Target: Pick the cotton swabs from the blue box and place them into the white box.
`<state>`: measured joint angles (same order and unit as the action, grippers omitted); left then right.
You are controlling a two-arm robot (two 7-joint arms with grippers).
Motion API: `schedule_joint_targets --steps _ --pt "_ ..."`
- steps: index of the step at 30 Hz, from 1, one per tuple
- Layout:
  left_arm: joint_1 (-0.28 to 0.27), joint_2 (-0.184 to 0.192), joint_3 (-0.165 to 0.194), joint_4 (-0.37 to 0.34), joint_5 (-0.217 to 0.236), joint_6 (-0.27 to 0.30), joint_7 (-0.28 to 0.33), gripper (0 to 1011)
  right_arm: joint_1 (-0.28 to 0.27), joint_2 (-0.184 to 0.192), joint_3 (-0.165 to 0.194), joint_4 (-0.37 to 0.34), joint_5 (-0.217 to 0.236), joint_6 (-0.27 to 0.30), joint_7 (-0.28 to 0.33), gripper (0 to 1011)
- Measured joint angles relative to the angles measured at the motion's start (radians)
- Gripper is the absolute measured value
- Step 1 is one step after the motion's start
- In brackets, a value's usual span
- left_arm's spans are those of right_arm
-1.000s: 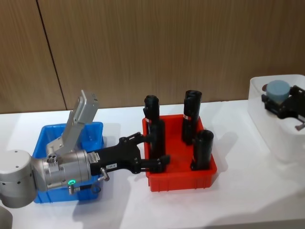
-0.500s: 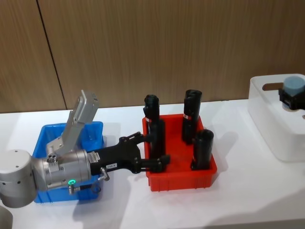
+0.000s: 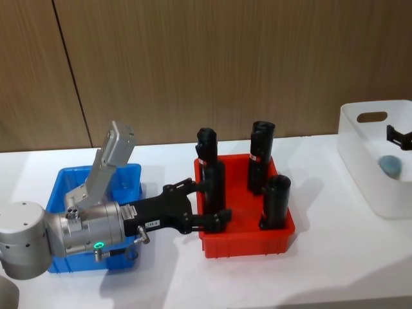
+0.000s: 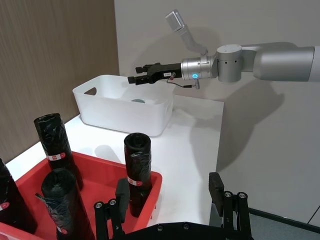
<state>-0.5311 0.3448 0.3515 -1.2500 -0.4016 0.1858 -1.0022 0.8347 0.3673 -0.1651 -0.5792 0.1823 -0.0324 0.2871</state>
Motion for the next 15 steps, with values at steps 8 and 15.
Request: schedule_joint_targets --steps 8,15 --pt "0.0 0.0 0.0 0.0 0.0 0.0 0.0 1004 0.037 -0.01 -0.003 0.073 -0.008 -0.03 0.0 1001" --pt "0.001 0.0 0.0 -0.001 0.0 0.0 0.005 1004 0.036 -0.01 -0.003 0.071 -0.009 -0.033 -0.001 1002"
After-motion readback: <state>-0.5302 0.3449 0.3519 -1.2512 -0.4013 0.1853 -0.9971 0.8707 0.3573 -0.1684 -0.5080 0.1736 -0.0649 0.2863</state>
